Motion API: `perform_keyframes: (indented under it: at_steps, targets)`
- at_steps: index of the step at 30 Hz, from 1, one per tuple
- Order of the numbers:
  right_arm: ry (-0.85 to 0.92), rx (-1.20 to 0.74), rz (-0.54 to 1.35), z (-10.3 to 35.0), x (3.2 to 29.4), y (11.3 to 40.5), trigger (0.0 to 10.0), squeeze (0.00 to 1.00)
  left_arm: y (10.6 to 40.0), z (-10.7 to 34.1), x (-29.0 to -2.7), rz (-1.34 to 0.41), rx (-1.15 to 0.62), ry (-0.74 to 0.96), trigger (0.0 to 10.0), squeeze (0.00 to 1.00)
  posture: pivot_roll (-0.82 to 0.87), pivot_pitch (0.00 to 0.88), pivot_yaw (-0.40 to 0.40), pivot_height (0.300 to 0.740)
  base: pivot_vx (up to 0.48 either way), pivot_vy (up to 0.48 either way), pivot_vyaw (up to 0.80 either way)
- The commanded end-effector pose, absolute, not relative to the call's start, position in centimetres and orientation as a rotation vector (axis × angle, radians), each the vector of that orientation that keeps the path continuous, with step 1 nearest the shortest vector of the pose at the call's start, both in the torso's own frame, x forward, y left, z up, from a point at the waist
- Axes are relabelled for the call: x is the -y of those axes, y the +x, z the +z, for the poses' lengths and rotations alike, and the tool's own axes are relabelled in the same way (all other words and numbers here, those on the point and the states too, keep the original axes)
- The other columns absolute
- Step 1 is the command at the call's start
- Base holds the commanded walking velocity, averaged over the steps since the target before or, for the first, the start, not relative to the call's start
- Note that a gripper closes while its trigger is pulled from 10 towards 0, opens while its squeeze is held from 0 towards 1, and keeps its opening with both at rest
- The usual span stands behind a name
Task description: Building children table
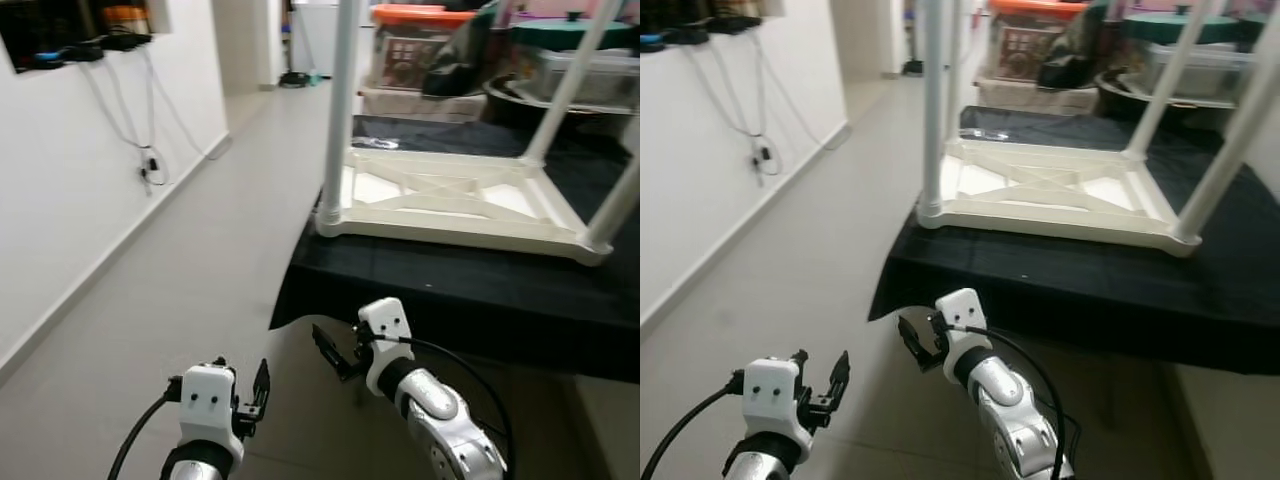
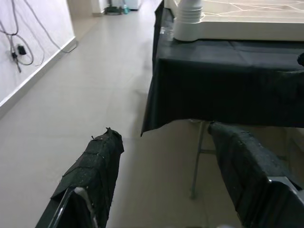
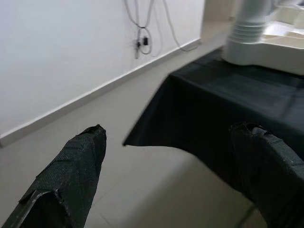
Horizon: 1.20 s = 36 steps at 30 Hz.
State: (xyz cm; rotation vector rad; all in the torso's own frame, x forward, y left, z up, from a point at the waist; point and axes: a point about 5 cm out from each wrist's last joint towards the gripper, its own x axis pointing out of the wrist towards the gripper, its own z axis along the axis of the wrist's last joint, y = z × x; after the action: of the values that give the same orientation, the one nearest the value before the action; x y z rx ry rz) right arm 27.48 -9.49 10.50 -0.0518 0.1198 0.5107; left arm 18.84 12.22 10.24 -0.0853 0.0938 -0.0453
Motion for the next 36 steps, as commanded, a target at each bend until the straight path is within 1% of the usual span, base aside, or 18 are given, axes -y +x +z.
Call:
perform_keyframes:
  at_steps: [1, 9, 22, 31, 36]
  targets:
    - [-0.06, -0.112, 0.512, 10.49, 9.34, 27.66, 10.0, 0.0, 18.87, 9.9, -12.36, -0.039, -0.101, -0.085, 10.0, 0.0, -0.03, 0.0, -0.001, 0.74, 0.0, 0.266, 0.0]
    - [-0.073, -0.116, 0.504, 10.31, 9.38, 27.67, 10.0, 0.0, 18.78, 9.72, -12.4, -0.039, -0.109, -0.089, 10.0, 0.0, -0.03, 0.0, -0.002, 0.74, 0.0, 0.443, 0.0]
    - [-0.087, -0.113, 0.487, 10.4, 9.49, 27.92, 10.0, 0.0, 18.91, 9.97, -12.52, -0.029, -0.095, -0.082, 10.0, 0.0, -0.02, 0.0, -0.008, 0.74, 0.0, 0.0, 0.0]
    - [-0.088, -0.113, 0.487, 10.44, 9.33, 28.04, 10.0, 0.0, 19.14, 10.16, -12.7, -0.022, -0.086, -0.073, 10.0, 0.0, 0.0, 0.0, -0.003, 0.74, 0.0, 0.0, -0.74]
    - [-0.096, -0.108, 0.476, 10.51, 9.39, 28.13, 10.0, 0.0, 19.46, 10.63, -13.24, 0.004, -0.063, -0.058, 10.0, 0.0, 0.0, 0.0, -0.003, 0.74, 0.0, 0.0, -0.51]
